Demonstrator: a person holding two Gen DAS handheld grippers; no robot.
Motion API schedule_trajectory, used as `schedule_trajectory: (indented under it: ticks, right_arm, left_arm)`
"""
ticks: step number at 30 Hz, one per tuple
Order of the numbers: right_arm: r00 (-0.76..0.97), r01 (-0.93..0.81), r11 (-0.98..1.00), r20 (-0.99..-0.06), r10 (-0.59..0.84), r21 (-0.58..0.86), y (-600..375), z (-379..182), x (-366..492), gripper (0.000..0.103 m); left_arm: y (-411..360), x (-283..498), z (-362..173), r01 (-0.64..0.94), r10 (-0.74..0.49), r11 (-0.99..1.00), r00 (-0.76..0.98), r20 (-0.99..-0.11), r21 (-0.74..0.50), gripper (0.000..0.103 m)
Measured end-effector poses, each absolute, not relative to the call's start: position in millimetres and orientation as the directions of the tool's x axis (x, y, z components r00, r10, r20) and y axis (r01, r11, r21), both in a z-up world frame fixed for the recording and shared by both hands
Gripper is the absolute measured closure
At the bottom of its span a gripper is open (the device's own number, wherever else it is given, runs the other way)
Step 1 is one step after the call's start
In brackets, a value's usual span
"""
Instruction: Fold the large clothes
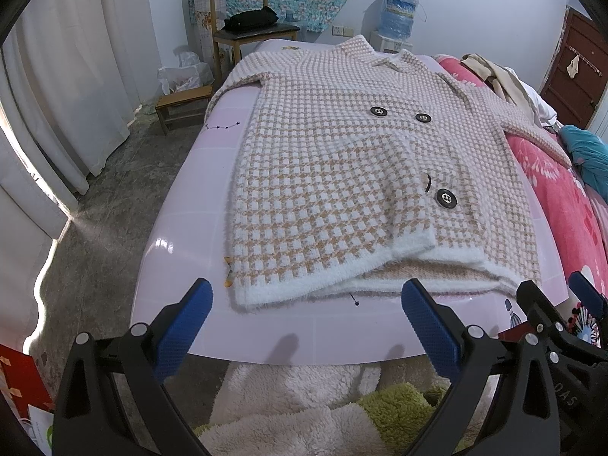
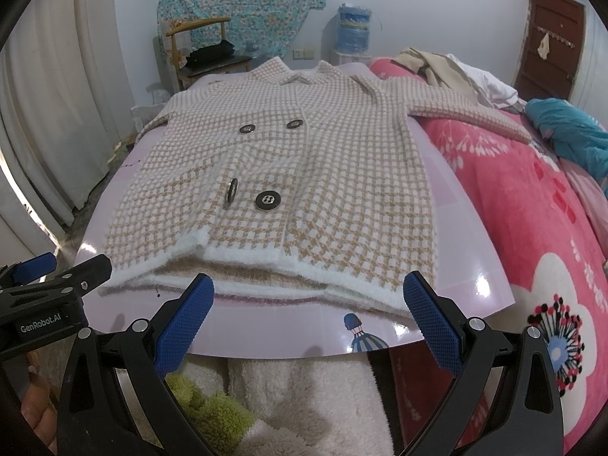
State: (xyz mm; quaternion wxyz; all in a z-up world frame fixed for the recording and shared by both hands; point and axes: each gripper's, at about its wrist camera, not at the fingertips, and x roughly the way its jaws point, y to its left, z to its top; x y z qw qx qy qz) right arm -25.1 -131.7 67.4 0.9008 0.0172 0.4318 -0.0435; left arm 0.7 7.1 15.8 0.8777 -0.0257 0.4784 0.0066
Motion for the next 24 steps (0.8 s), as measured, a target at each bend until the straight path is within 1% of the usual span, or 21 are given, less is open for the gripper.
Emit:
schedule_trajectory:
  ticks: [15,24]
  right_arm:
    - [0.614,0.125,0.992,-0.784,-0.094,-0.02,-132.4,68.6,-4.3,0.008]
    - [0.616,0.185,0.982,-0.775,-0.143,-0.035,-138.1,69.7,10.8,0.008]
  left_arm:
    - [12.1,27.6,-1.0,-0.022,-0.028,0.999,0.522,-0.852,-0.046,0.005]
    - [15.0,51.9,-9.2,0.044,-0.037,0.999,0.527,-0.849,-0.016,0.005]
